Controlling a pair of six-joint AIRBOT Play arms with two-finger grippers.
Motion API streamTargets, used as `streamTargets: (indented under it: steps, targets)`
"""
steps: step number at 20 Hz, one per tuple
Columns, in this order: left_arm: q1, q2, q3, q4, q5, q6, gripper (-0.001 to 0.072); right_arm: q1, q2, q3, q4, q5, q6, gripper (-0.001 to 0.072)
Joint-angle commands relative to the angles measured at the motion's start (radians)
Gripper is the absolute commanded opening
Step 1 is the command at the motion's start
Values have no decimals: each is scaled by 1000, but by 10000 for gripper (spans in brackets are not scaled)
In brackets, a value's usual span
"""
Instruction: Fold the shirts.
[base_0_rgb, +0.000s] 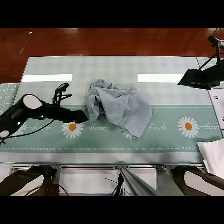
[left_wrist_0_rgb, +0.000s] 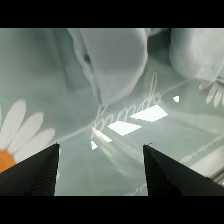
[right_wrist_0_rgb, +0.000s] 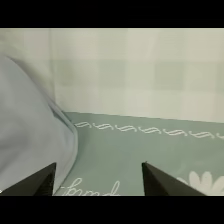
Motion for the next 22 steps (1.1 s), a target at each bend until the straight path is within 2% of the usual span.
streamTargets:
  steps: [1, 3, 7, 8, 9, 10, 12, 15, 20, 22]
  targets:
    - [-1, -141, 33, -157, 63, 111, 625, -77, 8, -49, 123, 6, -39, 597]
    - [-7, -222, 84, -230, 63, 156, 625, -77, 8, -50, 123, 0, -39, 597]
    - [-62, -344, 203, -242, 63, 163, 606, -77, 8, -50, 114, -3, -39, 597]
    - [-76, -369, 223, -242, 58, 161, 394, -77, 8, -50, 99, -5, -39, 597]
    - [-80, -388, 236, -242, 40, 161, 74, -77, 8, -51, 66, -2, -39, 597]
    - [-79, -397, 242, -242, 17, 160, 37, -77, 8, -60, 14, 9, -39, 596]
    - [-63, -399, 245, -238, -47, 163, 37, -97, 10, -120, -39, 34, -39, 574]
    - [-23, -392, 245, -234, -130, 164, 36, -120, 32, -355, 95, 19, -40, 574]
    - [17, -353, 245, -230, -141, 175, 36, 58, 50, -731, 422, -242, -95, 574]
    - [18, -338, 245, -230, -141, 175, 36, 155, 50, -784, 462, -348, -91, 574]
